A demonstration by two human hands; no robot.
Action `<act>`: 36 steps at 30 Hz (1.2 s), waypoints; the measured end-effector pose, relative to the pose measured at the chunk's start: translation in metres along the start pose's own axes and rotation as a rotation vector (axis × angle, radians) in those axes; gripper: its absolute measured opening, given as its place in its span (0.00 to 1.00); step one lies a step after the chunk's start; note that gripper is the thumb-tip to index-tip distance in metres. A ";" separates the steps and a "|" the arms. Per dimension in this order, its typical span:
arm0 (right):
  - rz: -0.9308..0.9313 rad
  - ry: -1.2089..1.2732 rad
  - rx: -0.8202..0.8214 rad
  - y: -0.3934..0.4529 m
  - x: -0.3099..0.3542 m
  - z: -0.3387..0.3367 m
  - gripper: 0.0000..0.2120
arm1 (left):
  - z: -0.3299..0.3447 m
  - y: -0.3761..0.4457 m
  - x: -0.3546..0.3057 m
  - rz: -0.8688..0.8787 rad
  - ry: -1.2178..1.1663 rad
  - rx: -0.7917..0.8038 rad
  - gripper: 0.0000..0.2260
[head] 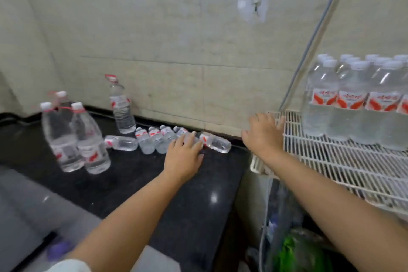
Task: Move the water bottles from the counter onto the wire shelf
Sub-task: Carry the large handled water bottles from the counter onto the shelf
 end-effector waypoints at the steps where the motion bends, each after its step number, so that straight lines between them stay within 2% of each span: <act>1: -0.027 0.023 0.018 -0.008 0.033 0.009 0.16 | -0.001 -0.021 0.032 -0.043 0.034 0.038 0.19; 5: -0.120 0.100 0.099 -0.038 0.147 0.047 0.16 | -0.016 -0.097 0.139 -0.253 0.036 0.148 0.19; 8: -0.192 0.133 0.156 -0.057 0.219 0.075 0.17 | -0.023 -0.139 0.204 -0.357 0.091 0.148 0.20; 12: -0.278 0.178 0.231 -0.076 0.291 0.117 0.19 | -0.020 -0.176 0.278 -0.464 0.111 0.135 0.14; 15: -0.294 0.184 0.288 -0.076 0.329 0.157 0.20 | -0.024 -0.181 0.317 -0.510 0.130 0.118 0.15; 18: -0.260 0.238 0.322 -0.061 0.360 0.196 0.21 | -0.028 -0.163 0.353 -0.541 0.057 0.037 0.19; 21: -0.200 0.327 0.372 -0.041 0.384 0.241 0.22 | -0.030 -0.130 0.392 -0.497 0.194 -0.022 0.24; 24: -0.157 0.362 0.412 -0.021 0.401 0.285 0.21 | -0.015 -0.088 0.425 -0.482 0.135 0.017 0.33; 28: -0.119 0.408 0.469 0.000 0.431 0.333 0.21 | 0.012 -0.018 0.464 -0.446 0.061 0.051 0.37; 31: -0.135 0.427 0.485 0.019 0.459 0.360 0.21 | 0.039 0.033 0.491 -0.398 0.072 0.150 0.37; 33: -0.128 0.469 0.507 0.022 0.471 0.372 0.21 | 0.061 0.046 0.502 -0.391 0.037 0.237 0.31; 36: -0.081 0.566 0.558 0.019 0.482 0.392 0.21 | 0.078 0.048 0.513 -0.396 -0.034 0.246 0.27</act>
Point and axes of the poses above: each hand's wrist, its own y-axis towards the middle knuckle, its own z-axis out of the palm, x = y × z, the point moved 9 cm from there along y, towards the middle knuckle, and after that the axes turned 10 degrees about -x, right-handed, at the moved point
